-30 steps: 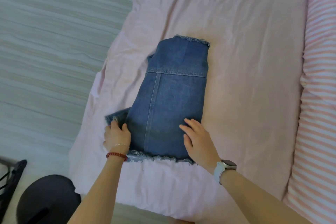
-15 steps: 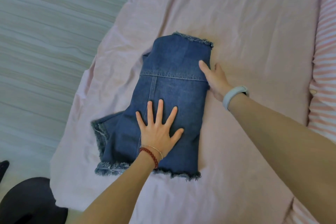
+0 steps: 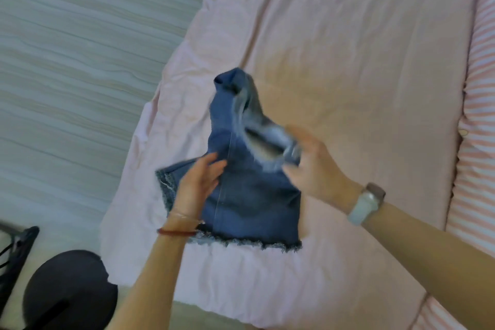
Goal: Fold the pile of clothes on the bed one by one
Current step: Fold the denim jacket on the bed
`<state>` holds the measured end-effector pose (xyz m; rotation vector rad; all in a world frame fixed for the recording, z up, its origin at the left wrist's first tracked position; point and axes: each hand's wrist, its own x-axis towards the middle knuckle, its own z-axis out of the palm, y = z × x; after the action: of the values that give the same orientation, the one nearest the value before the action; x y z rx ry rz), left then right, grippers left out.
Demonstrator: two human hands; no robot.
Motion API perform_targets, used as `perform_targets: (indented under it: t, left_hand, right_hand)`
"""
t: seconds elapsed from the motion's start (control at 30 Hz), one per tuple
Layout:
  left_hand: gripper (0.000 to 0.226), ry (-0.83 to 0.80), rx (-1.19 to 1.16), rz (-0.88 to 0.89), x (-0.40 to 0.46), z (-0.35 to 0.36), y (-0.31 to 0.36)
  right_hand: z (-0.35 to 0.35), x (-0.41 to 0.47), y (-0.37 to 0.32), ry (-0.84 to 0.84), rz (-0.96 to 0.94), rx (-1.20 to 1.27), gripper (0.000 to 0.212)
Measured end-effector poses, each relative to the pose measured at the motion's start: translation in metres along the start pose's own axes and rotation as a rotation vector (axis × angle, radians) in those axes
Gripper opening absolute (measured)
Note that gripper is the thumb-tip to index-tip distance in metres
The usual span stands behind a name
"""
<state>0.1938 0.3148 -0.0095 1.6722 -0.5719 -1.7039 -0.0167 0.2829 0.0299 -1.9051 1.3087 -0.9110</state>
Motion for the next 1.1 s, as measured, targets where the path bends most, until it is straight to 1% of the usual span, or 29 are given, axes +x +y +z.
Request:
perform_targets:
  t: [0.03, 0.07, 0.1, 0.13, 0.17, 0.23, 0.27, 0.33, 0.37, 0.4, 0.47, 0.5, 0.53, 0.57, 0.6, 0.63, 0.67, 0.77, 0.8, 0.83, 0.87, 0.93, 0.97, 1.03, 1.1]
  left_hand:
    - [0.039, 0.012, -0.221, -0.141, -0.005, -0.021, 0.007]
    - [0.046, 0.037, -0.353, -0.227, -0.012, -0.041, 0.011]
    - [0.053, 0.058, -0.406, -0.271, -0.018, -0.057, 0.014]
    - [0.057, 0.061, -0.415, -0.305, -0.025, -0.067, 0.018]
    - [0.058, 0.067, -0.37, -0.332, -0.03, -0.074, 0.019]
    - [0.054, 0.071, -0.192, -0.339, -0.038, -0.074, 0.022]
    - [0.046, 0.088, -0.099, -0.291, -0.042, -0.067, 0.025]
    - [0.029, 0.204, 0.132, -0.064, -0.047, -0.049, 0.027]
    - [0.034, 0.28, 0.344, 0.124, -0.049, -0.039, 0.025]
    - [0.044, 0.303, 0.596, 0.328, -0.052, -0.027, 0.023]
    - [0.054, 0.219, 1.096, 0.647, -0.054, -0.004, 0.007]
    - [0.055, 0.155, 1.289, 0.706, -0.053, 0.005, -0.005]
    - [0.056, 0.094, 1.426, 0.724, -0.05, 0.013, -0.018]
    - [0.058, 0.034, 1.523, 0.693, -0.047, 0.017, -0.03]
    - [0.063, 0.0, 1.596, 0.663, -0.044, 0.018, -0.043]
    - [0.069, -0.026, 1.646, 0.625, -0.043, 0.015, -0.055]
    - [0.073, -0.027, 1.664, 0.627, -0.041, 0.009, -0.068]
    - [0.066, -0.014, 1.606, 0.627, -0.044, -0.003, -0.087]
    - [0.063, 0.001, 1.602, 0.641, -0.045, -0.003, -0.09]
    - [0.06, 0.014, 1.612, 0.636, -0.045, -0.002, -0.092]
    - [0.057, 0.033, 1.62, 0.62, -0.044, 0.0, -0.092]
    - [0.053, 0.085, 1.609, 0.542, -0.039, 0.0, -0.096]
    - [0.055, 0.128, 1.591, 0.479, -0.035, 0.0, -0.099]
    - [0.063, 0.21, 1.526, 0.328, -0.028, -0.001, -0.105]
    - [0.068, 0.213, 1.498, 0.242, -0.02, -0.004, -0.113]
  right_hand:
    - [0.003, -0.016, -0.007, -0.099, -0.133, -0.092, 0.013]
    - [0.008, -0.033, -0.011, -0.206, -0.237, -0.183, 0.015]
    - [0.013, -0.048, -0.012, -0.31, -0.309, -0.264, 0.022]
    - [0.016, -0.063, -0.011, -0.405, -0.36, -0.332, 0.028]
    - [0.019, -0.076, -0.009, -0.48, -0.399, -0.387, 0.031]
    - [0.021, -0.096, -0.005, -0.624, -0.431, -0.457, 0.036]
    - [0.022, -0.103, -0.004, -0.697, -0.422, -0.473, 0.036]
    - [0.026, -0.114, -0.004, -0.789, -0.401, -0.499, 0.034]
    - [0.029, -0.12, -0.003, -0.807, -0.396, -0.513, 0.032]
    - [0.032, -0.126, -0.002, -0.818, -0.39, -0.53, 0.03]
    - [0.035, -0.134, -0.001, -0.843, -0.381, -0.557, 0.027]
    - [0.035, -0.138, 0.001, -0.848, -0.378, -0.563, 0.023]
    - [0.033, -0.141, 0.002, -0.866, -0.363, -0.561, 0.018]
    - [0.031, -0.144, 0.002, -0.891, -0.317, -0.557, 0.019]
    - [0.029, -0.146, 0.002, -0.898, -0.252, -0.536, 0.026]
    - [0.027, -0.147, 0.001, -0.857, -0.192, -0.51, 0.031]
    - [0.025, -0.147, -0.001, -0.769, -0.153, -0.496, 0.033]
    - [0.029, -0.136, -0.009, -0.391, -0.094, -0.539, 0.034]
    - [0.034, -0.13, -0.01, -0.305, -0.041, -0.579, 0.036]
    - [0.042, -0.123, -0.009, -0.253, 0.03, -0.634, 0.039]
    - [0.051, -0.118, -0.006, -0.247, 0.12, -0.687, 0.043]
    - [0.067, -0.114, 0.005, -0.3, 0.262, -0.764, 0.049]
    - [0.072, -0.116, 0.014, -0.327, 0.287, -0.79, 0.051]
    - [0.077, -0.125, 0.034, -0.355, 0.274, -0.826, 0.053]
    - [0.08, -0.133, 0.051, -0.366, 0.23, -0.837, 0.054]
